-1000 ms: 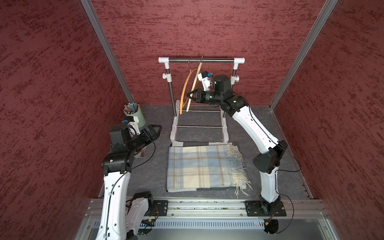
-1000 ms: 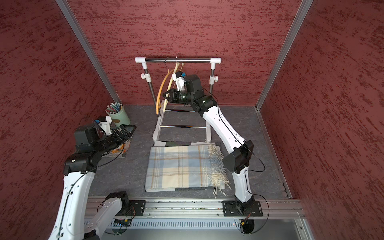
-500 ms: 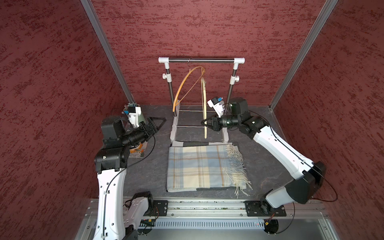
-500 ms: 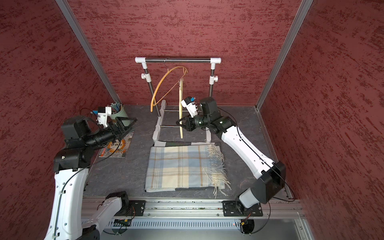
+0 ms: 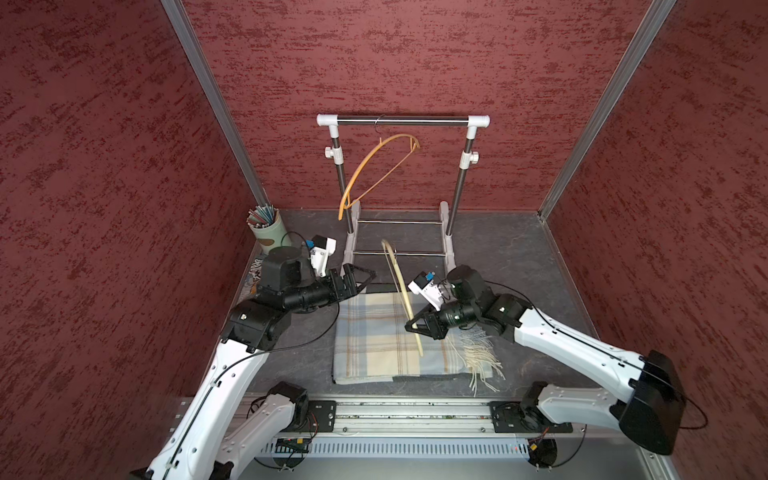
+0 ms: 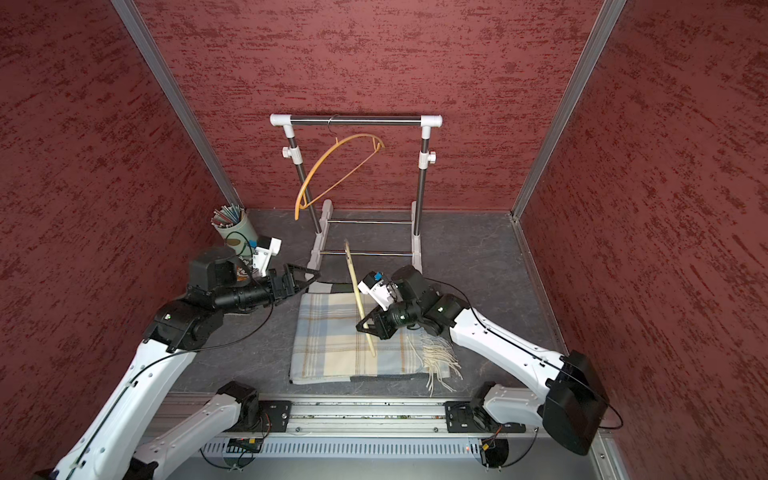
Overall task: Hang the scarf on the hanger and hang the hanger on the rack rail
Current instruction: Pick up the hanger from the clothesline.
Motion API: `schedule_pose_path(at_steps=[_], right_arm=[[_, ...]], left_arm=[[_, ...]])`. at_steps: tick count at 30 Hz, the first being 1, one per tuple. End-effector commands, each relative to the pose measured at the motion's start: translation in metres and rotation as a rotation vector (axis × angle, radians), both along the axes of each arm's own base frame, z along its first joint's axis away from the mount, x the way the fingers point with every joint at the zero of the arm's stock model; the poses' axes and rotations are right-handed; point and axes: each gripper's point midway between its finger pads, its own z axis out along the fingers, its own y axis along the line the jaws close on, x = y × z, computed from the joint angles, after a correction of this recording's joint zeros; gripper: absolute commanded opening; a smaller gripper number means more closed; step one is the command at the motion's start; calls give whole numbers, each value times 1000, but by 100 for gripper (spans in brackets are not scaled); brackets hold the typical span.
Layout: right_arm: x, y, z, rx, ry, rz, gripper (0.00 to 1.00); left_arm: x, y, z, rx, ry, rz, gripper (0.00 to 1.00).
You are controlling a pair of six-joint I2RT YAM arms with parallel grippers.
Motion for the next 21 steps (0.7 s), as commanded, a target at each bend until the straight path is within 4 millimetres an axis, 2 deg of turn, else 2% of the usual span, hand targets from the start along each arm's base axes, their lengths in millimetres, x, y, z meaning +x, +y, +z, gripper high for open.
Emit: schedule_pose_path(at_steps=[1,2,8,16,21], right_arm=[[-8,5,69,249,-149,39,0],[-11,2,73,261,-154,43,0],[-30,-4,92,365,-104,76,0],[-34,-4,105,440,-65,74,0],[-37,-5,113,468,-57,88,0]], left_arm=[[16,-2,-20,-80,-5,70,96],[17,-5,-29,-105,2,68,94],[31,-20,-48,-164,-3,37,90],[36,-54,-32,-243,-64,-57,86],[42,-69,-53,-214,-9,-72,73]])
